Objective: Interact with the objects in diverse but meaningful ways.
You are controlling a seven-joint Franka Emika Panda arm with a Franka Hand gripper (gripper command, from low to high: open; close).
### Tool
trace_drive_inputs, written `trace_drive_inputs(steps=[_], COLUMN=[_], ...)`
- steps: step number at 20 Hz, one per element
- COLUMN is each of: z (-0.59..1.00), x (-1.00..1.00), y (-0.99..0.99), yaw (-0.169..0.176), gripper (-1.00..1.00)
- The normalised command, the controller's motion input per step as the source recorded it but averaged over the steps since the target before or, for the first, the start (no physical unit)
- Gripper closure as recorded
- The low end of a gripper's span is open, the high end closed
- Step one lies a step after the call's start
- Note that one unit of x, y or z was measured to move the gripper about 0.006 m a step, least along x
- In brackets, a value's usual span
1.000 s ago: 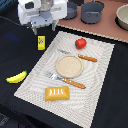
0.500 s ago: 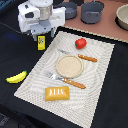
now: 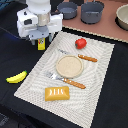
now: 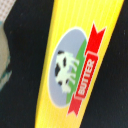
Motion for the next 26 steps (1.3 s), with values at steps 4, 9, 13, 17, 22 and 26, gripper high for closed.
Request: trace_drive_inputs(steps=[4,9,13,17,22,26], z=[-0.30,-0.27,-0.28,-0.16,0.89,1.00], x=[-0.19,-0.10,-0.07,-0.08,-0.27,0.24], y=[0.00,0.00,0.00,-0.06,-0.21,-0.27], yaw=[0.000,0.000,0.000,0.000,-0.067,-0.081], gripper=[1.00,1.00,1.00,1.00,1.00,1.00])
